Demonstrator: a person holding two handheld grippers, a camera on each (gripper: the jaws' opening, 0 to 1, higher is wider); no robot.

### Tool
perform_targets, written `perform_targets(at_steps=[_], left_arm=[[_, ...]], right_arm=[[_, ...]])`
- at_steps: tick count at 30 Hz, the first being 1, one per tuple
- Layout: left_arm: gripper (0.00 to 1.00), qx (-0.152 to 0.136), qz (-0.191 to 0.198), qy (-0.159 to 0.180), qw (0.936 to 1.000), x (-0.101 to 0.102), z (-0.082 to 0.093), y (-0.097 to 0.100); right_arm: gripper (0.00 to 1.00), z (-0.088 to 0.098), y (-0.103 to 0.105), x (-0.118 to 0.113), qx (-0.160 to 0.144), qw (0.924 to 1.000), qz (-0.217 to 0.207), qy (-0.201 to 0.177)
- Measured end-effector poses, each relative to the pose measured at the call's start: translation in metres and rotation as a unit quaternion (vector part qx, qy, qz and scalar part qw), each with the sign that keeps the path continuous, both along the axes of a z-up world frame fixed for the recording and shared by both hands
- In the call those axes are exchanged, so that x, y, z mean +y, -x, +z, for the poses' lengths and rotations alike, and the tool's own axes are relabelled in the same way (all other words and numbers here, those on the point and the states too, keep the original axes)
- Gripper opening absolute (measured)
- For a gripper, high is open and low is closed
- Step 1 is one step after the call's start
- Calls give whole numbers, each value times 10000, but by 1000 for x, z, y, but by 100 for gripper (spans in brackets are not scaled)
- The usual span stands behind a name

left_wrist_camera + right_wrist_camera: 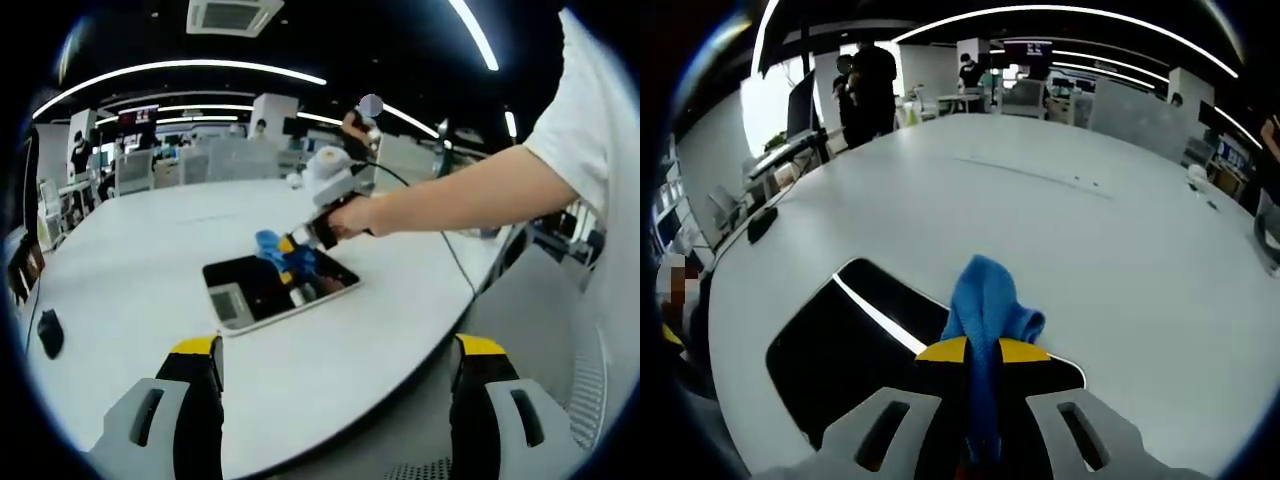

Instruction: Wipe the mirror surface with the cleaning cloth until all visible marks leave the cleaned area.

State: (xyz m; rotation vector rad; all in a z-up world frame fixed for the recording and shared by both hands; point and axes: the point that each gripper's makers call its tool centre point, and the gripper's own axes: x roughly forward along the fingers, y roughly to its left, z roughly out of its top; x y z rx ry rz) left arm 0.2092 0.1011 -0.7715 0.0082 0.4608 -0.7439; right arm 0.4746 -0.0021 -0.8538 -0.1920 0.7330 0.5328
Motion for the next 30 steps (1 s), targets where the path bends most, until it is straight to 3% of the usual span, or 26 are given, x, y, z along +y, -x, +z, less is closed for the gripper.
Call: perform_targets(at_steps=[30], left_arm=[[95,3,-8,35,10000,0,0,0]], right_arm=[[4,-1,2,-1,0,10000,-47,-22]])
